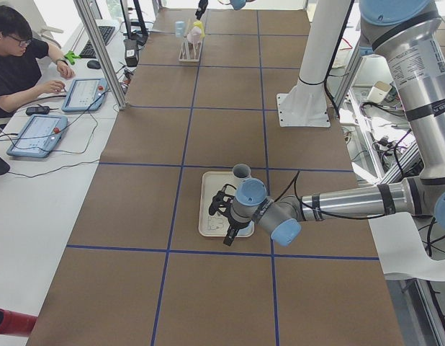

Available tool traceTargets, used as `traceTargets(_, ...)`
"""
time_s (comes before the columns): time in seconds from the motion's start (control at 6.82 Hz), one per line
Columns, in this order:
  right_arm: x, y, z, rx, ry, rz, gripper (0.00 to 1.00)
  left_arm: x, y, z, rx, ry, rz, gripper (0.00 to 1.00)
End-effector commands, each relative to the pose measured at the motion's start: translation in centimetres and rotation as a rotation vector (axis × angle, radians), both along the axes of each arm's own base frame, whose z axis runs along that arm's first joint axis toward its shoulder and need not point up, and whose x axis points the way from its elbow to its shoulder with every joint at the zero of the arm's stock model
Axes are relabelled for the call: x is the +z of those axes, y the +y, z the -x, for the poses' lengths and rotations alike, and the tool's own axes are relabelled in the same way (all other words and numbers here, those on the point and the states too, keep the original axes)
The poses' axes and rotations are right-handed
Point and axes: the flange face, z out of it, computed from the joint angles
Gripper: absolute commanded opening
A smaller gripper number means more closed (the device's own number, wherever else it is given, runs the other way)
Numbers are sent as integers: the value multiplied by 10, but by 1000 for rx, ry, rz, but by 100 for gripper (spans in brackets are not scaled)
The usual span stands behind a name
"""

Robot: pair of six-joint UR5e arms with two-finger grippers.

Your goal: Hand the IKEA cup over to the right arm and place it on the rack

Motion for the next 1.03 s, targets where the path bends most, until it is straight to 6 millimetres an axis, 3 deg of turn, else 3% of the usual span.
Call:
traceTargets(0.0,2,0,0,-1,1,2,100,-1,4,-14,47,9,3,98)
traceTargets(0.15,1,0,0,-1,0,1,100,-1,4,-15,51,10,1,94)
traceTargets(0.29,1,0,0,1,1,1,100,4,5,-15,50,3,12,68)
traceTargets(0.44,0,0,0,-1,0,0,100,3,2,-16,51,6,8,50)
traceTargets(0.88,0,0,0,1,1,-2,100,3,-3,-28,73,10,6,46)
